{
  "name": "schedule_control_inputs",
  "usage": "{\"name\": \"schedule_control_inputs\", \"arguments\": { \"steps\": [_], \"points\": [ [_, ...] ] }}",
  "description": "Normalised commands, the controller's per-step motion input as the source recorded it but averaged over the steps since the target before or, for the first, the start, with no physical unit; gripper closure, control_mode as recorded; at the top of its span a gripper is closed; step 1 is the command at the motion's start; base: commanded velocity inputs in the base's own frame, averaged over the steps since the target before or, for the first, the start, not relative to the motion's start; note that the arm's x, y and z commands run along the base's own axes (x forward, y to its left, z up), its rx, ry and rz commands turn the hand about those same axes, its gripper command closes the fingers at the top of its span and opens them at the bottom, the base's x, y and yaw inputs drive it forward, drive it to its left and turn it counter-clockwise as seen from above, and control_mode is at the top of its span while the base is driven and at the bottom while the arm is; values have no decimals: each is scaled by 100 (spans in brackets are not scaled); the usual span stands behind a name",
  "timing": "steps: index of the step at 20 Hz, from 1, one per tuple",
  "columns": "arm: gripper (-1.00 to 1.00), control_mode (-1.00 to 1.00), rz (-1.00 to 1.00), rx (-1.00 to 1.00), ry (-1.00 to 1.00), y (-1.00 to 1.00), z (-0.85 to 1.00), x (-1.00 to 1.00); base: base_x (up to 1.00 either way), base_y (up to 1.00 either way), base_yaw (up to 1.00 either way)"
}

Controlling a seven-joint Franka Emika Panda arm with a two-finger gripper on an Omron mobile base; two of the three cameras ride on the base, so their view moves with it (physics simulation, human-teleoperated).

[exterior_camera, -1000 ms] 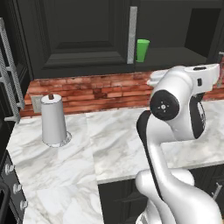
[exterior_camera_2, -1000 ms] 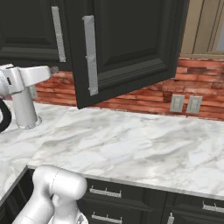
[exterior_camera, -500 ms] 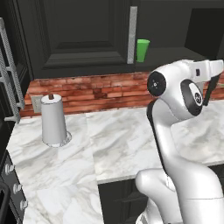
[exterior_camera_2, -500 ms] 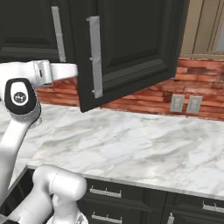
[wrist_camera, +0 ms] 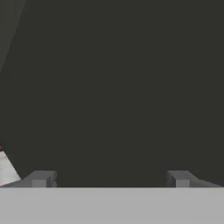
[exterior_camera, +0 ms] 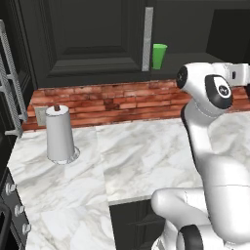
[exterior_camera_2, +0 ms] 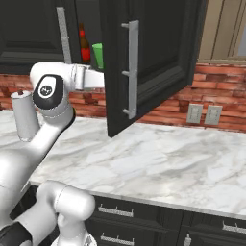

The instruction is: Open the cabinet directly in front. Then move the beer and the cup to the dining counter with the jar on it.

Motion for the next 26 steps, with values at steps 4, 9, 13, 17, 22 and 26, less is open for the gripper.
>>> {"name": "schedule_control_inputs", "arguments": {
  "steps": [4, 9, 13, 17, 22, 26],
  "points": [
    [-100, -100, 5, 5, -13, -100, -21, 11, 0, 0, 0],
    [-100, -100, 24, 8, -30, -97, -2, -7, 0, 0, 0],
    [-100, -100, 0, 0, 0, 1, 0, -9, 0, 0, 0],
    [-100, -100, 28, -6, -4, 75, 12, -52, 0, 0, 0],
    [-100, -100, 52, 0, -1, 99, 29, -24, 0, 0, 0],
    [-100, -100, 66, 3, 1, 80, 37, 1, 0, 0, 0]
  ]
}}
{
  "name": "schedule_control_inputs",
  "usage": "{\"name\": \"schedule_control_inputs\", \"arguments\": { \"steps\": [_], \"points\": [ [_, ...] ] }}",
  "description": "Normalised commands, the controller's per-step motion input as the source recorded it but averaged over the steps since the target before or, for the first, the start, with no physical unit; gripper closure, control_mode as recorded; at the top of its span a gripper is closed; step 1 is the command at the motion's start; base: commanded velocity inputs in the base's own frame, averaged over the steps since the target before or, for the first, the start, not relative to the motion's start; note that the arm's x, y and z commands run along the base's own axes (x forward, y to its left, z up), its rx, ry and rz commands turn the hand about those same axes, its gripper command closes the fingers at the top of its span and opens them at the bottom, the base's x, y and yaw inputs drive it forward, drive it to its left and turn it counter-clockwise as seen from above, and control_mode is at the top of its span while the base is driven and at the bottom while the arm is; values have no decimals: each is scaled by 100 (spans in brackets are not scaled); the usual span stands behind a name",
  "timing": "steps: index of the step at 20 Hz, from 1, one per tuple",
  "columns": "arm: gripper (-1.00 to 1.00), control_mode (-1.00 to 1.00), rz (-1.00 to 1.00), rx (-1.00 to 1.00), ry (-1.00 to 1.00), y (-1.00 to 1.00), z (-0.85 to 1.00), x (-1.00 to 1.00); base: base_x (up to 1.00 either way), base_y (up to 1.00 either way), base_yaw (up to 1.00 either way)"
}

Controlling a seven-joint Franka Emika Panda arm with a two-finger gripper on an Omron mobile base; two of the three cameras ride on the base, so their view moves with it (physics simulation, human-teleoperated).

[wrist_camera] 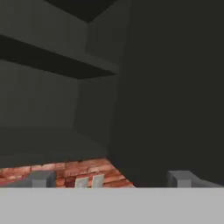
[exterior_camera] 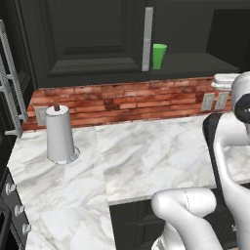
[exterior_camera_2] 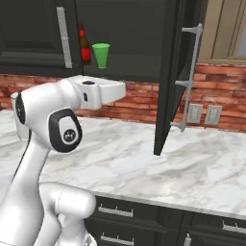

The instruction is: Open the cabinet directly in front. Then move the beer and the cup to the dining counter with the jar on it.

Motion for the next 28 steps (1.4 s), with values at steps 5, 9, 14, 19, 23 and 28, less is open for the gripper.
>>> {"name": "schedule_control_inputs", "arguments": {
  "steps": [5, 9, 14, 19, 23, 28],
  "points": [
    [-100, -100, 63, 28, 6, 50, 13, 0, 0, 0, 0],
    [-100, -100, 37, 33, -1, 62, 0, -9, 0, 0, 0],
    [-100, -100, 2, 1, -4, 48, 0, -2, 0, 0, 0],
    [-100, -100, 3, -11, -18, 100, 0, -7, 0, 0, 0],
    [-100, -100, 0, -9, -13, 93, 11, 27, 0, 0, 0],
    [-100, -100, 0, -1, -1, 51, 43, 52, 0, 0, 0]
  ]
}}
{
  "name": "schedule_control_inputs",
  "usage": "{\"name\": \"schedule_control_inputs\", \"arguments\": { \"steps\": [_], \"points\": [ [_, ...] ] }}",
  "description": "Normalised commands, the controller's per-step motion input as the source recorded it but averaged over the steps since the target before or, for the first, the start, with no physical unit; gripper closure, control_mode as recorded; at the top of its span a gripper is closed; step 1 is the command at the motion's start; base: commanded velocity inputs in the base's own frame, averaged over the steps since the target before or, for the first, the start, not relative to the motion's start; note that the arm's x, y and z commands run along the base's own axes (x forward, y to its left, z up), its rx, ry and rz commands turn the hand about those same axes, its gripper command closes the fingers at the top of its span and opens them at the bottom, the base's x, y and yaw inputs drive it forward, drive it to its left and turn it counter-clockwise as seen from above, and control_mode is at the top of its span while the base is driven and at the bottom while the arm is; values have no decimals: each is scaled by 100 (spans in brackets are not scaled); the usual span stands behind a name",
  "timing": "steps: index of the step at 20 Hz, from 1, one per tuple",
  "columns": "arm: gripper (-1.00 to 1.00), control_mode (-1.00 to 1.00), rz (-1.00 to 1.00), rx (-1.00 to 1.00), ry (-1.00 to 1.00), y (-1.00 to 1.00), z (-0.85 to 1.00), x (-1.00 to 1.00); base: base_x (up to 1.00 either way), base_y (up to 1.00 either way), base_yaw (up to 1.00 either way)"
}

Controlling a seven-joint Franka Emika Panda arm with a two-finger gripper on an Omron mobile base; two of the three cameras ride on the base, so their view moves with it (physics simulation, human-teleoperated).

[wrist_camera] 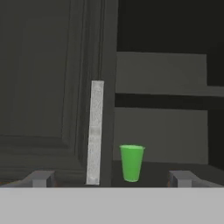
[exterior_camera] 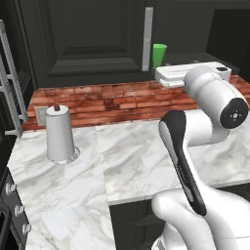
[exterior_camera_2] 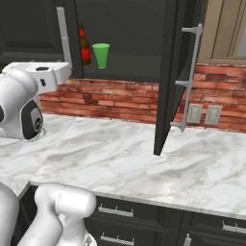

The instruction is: Open the cabinet directly in front. Then move the beer and the cup to the dining counter with the jar on it.

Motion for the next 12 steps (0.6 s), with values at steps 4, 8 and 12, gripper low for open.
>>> {"name": "schedule_control_inputs", "arguments": {
  "steps": [4, 8, 12],
  "points": [
    [-100, -100, 0, 1, 1, 59, 21, 52, 0, 0, 0],
    [-100, -100, 0, 0, 10, 12, 0, 45, 0, 0, 0],
    [-100, -100, 0, 0, 17, 13, 4, 74, 0, 0, 0]
  ]
}}
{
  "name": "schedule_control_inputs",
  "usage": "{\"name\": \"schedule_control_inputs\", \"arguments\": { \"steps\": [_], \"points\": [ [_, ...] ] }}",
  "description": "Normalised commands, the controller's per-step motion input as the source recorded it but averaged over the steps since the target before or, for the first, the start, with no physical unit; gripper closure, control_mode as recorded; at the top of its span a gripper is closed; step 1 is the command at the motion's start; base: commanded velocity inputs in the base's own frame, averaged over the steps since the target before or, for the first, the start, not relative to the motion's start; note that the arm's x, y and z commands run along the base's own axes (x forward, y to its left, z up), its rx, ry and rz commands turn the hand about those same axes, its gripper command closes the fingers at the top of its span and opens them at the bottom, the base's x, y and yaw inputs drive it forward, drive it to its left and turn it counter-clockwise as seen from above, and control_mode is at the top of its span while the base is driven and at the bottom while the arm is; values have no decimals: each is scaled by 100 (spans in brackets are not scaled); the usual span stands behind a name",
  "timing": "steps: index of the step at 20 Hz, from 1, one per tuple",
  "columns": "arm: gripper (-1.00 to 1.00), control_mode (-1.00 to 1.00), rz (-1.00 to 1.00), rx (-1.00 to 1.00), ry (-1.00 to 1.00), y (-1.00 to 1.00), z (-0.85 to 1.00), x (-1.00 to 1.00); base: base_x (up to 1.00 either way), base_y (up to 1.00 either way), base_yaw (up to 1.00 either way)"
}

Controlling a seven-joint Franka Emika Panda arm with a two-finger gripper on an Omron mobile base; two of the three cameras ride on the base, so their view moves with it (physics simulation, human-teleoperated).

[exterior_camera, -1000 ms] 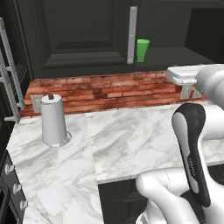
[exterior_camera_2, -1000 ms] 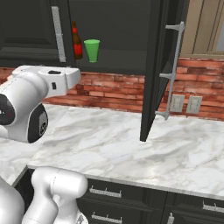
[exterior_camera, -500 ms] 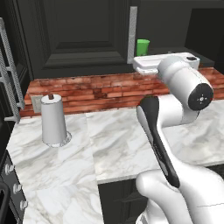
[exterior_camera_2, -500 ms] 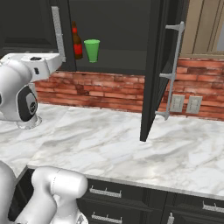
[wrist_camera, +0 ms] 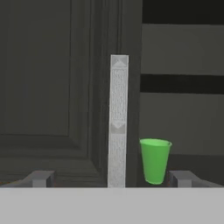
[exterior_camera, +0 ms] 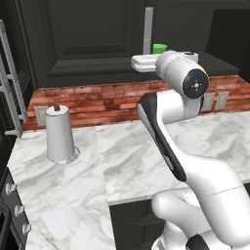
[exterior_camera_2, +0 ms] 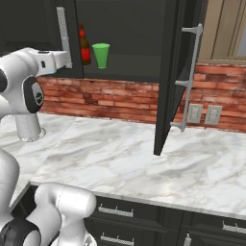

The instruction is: Open the cabinet directly in front. Then move the beer and the cup to the dining counter with the jar on it.

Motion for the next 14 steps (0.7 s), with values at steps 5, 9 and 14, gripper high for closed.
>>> {"name": "schedule_control_inputs", "arguments": {
  "steps": [5, 9, 14],
  "points": [
    [-100, -100, 0, 0, 22, 3, 0, 89, 0, 0, 0],
    [-100, -100, 0, 0, 12, 0, 0, 92, 0, 0, 0],
    [-100, -100, 0, 0, 9, 0, -21, 99, 0, 0, 0]
  ]
}}
